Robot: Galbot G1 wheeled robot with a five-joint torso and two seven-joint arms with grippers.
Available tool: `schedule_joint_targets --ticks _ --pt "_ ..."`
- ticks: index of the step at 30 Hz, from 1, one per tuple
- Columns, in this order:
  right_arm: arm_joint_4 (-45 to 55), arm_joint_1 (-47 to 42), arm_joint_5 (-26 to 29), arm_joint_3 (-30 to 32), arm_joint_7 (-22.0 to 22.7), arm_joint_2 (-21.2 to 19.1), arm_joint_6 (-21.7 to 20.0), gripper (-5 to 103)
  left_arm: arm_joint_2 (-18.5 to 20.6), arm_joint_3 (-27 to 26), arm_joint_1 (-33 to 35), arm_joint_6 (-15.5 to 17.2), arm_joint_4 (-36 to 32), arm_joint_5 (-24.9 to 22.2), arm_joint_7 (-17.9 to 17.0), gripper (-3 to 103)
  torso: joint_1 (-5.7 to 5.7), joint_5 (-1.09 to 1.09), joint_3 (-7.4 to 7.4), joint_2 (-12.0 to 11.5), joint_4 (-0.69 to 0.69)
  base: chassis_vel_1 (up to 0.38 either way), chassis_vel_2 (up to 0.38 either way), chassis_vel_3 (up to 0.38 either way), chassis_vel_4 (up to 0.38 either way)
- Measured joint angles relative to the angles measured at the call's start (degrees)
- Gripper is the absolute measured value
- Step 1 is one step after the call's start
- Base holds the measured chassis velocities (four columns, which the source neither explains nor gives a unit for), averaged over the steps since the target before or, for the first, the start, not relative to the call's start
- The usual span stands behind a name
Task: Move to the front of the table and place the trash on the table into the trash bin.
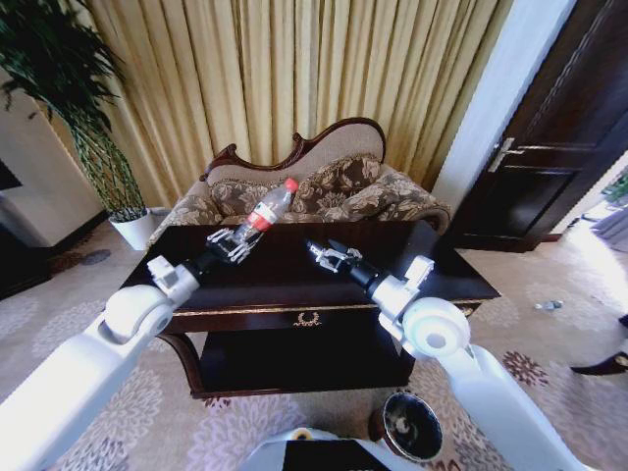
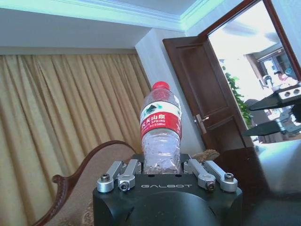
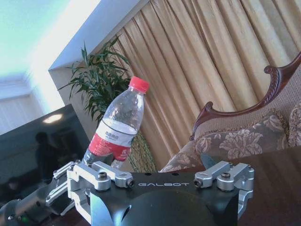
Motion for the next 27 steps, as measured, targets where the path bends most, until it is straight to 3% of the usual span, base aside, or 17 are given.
schedule_joint_targets --ticks 12,27 --pt "-7.39 7.28 0.91 -0.78 -2.42 -0.15 0.09 100 -0.7 7.85 -5.89 1.07 1.82 0.23 -1.55 34 0.0 0.0 0.01 0.0 0.01 0.0 0.0 0.0 0.0" --pt "-8.8 12.47 1.05 -6.58 -1.06 0.96 -0.11 100 0.28 14.19 -9.87 2.27 1.58 0.13 -2.73 34 0.0 -0.01 0.0 0.0 0.0 0.0 0.0 0.0 0.0"
